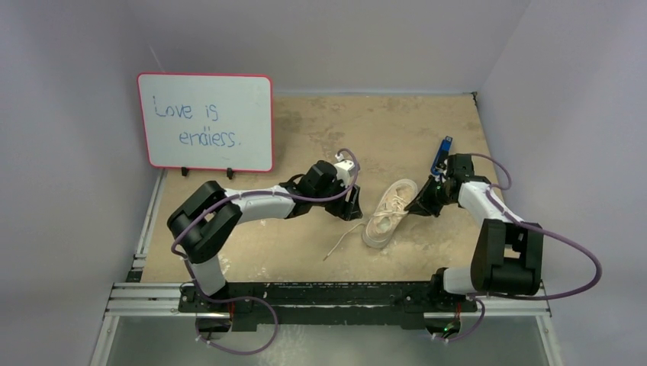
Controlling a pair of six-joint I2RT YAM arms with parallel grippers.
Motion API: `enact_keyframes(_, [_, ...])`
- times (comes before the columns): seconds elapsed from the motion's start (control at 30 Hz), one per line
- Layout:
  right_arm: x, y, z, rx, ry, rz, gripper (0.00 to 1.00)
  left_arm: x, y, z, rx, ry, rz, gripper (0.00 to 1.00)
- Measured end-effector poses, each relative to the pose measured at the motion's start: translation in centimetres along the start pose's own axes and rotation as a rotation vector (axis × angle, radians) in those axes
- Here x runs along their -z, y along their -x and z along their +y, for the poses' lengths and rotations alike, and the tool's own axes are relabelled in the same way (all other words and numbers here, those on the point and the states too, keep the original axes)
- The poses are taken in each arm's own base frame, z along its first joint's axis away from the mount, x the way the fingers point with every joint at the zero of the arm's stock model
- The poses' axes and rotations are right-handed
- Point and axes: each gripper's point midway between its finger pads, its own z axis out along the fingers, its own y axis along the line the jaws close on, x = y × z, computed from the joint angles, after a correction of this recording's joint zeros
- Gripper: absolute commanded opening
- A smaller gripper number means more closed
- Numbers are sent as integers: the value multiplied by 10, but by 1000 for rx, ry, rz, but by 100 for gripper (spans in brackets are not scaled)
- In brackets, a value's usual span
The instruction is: Tie the shoes
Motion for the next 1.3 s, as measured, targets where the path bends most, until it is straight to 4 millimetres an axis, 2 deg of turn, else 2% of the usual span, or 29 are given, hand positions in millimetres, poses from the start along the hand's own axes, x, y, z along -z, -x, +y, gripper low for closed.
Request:
enact_keyframes(0.17, [-4,0,-1,67,16,33,48,-2,-2,-6,25,-31,9,65])
enact_keyframes(0.37, [-20,-4,8,132,110,103,52,-10,1,-17,83,-95,21,66])
enact_keyframes(0.5, [-35,-17,31,173,210,156,52,-7,3,-14,117,-109,25,66])
enact_keyframes(0.57, [-41,-28,46,199,252,177,51,1,2,-6,134,-97,15,66])
enact_keyframes(0.73, [-50,-48,78,178,345,210,52,46,3,27,211,-43,-55,69])
enact_keyframes(0.77, [-50,-48,81,166,353,211,56,52,6,29,214,-38,-71,69])
enact_keyframes(0.9, [-45,-44,85,158,337,217,61,60,12,18,172,-63,-91,68])
enact_keyframes(1.03, [-32,-30,90,253,282,185,63,51,-5,-6,29,-79,-70,64])
enact_keyframes(1.13, [-12,-20,91,353,232,129,63,47,-24,-23,-95,-110,-78,59])
enact_keyframes(1.23, [7,-18,88,426,198,85,62,45,-33,-18,-171,-98,-92,54])
enact_keyframes(1.3, [14,-21,84,444,187,81,61,41,-29,-11,-209,-81,-108,51])
